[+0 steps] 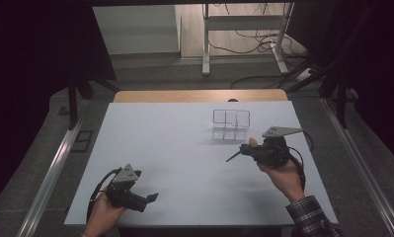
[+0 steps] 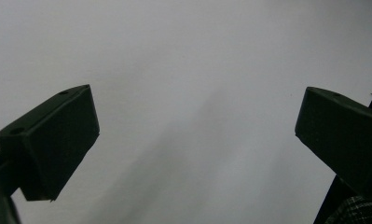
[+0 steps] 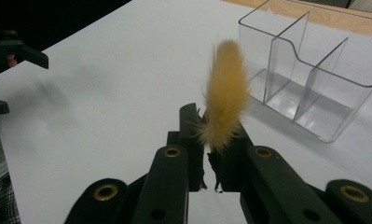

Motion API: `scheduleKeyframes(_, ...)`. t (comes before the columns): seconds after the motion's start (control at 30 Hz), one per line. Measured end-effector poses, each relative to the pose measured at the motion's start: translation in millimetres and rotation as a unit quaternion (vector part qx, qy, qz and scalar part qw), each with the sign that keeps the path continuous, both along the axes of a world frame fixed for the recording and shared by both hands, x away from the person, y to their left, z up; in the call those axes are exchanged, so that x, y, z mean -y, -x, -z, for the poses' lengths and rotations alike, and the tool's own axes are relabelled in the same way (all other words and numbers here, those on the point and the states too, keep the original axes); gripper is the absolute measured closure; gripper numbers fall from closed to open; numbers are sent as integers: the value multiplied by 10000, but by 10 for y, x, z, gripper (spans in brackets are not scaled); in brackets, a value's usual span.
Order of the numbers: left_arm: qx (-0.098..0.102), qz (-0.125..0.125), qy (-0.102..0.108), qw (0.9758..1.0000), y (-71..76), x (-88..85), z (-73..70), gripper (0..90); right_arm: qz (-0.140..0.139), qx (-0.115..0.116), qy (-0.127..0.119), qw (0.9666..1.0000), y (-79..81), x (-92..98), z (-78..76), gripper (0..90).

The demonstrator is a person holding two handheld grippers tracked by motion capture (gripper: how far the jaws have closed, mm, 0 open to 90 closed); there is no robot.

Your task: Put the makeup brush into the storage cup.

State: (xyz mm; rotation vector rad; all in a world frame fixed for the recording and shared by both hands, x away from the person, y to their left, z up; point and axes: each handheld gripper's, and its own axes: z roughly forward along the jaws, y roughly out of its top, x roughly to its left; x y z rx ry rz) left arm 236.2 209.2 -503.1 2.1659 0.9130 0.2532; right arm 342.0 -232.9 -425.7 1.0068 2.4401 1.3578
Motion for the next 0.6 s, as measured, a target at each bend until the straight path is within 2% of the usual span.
scheduleKeyframes(0.33, 7, -61, -11, 10000, 52, -77, 11, 0, 70, -15, -54, 10000, -97, 64, -49, 837)
scheduleKeyframes(0.53, 4, -159, 40, 9999, 76, -132, 16, 0, 106, 50, -29, 9999, -129, 82, -98, 837)
scheduleKeyframes(0.6, 1, -167, 0, 9999, 80, -145, 17, 0, 106, 72, 4, 9999, -140, 83, -112, 837)
